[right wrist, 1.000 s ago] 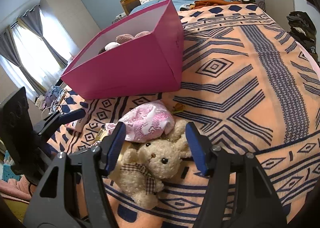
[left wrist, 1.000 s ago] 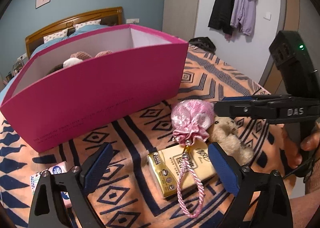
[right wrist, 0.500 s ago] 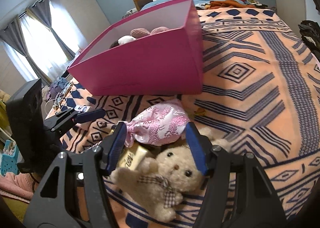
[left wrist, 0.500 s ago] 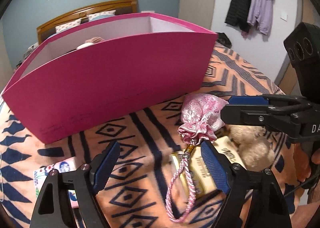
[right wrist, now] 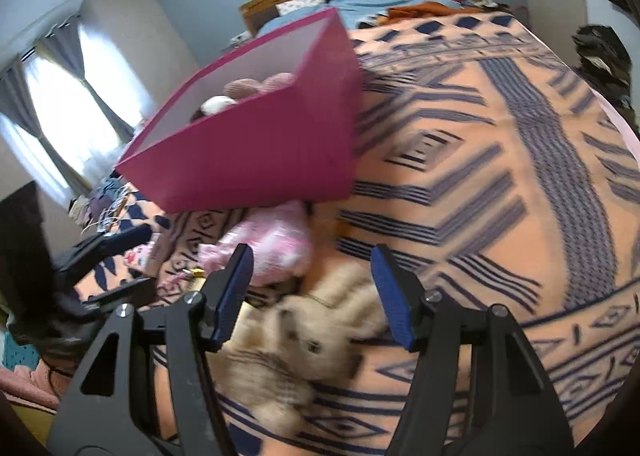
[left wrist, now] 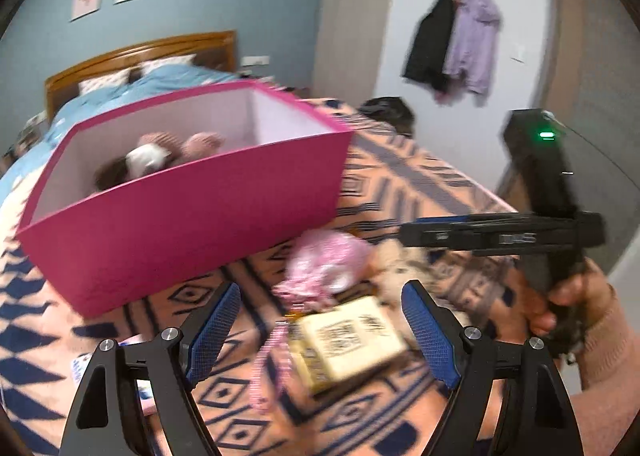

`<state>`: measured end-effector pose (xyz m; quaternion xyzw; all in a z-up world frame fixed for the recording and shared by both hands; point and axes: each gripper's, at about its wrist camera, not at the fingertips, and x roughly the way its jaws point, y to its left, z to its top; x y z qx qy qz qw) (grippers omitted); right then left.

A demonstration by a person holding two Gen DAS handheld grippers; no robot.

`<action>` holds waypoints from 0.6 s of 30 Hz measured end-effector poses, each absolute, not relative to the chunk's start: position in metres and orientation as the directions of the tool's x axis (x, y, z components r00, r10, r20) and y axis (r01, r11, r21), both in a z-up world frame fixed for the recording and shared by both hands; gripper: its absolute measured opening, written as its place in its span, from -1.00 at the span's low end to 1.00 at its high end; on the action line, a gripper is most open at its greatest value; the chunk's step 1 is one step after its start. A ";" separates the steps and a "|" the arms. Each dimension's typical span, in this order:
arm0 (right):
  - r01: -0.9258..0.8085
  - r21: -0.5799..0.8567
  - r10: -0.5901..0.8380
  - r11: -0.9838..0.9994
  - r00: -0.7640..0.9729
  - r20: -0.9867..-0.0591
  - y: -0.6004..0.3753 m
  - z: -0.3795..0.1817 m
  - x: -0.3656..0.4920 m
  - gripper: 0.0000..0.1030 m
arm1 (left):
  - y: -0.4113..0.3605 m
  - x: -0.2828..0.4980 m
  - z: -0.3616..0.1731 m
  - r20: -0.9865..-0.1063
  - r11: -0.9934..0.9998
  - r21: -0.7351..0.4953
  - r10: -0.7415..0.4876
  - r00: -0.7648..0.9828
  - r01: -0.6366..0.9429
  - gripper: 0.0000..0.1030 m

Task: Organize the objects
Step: 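Close the right gripper on the cream teddy bear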

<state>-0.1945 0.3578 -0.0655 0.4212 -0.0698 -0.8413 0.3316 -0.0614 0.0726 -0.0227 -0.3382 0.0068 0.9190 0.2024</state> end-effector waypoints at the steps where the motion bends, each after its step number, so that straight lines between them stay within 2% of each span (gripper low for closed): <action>1: 0.486 0.402 -0.612 -0.776 -0.426 -0.667 0.362 -0.068 -0.194 0.24 | 0.079 -0.059 -0.022 -0.623 -0.906 -0.125 0.389 -0.679 -0.404 0.64; 9: 0.445 0.451 -0.623 -0.774 -0.401 -0.672 0.380 -0.079 -0.184 0.24 | 0.113 -0.062 -0.033 -0.666 -0.858 -0.148 0.454 -0.592 -0.492 0.60; 11: 0.445 0.474 -0.640 -0.759 -0.380 -0.668 0.380 -0.081 -0.182 0.24 | 0.117 -0.066 -0.039 -0.683 -0.853 -0.165 0.461 -0.566 -0.496 0.42; 18: 0.459 0.511 -0.674 -0.726 -0.330 -0.661 0.367 -0.089 -0.180 0.24 | 0.121 -0.070 -0.050 -0.703 -0.842 -0.219 0.487 -0.518 -0.493 0.13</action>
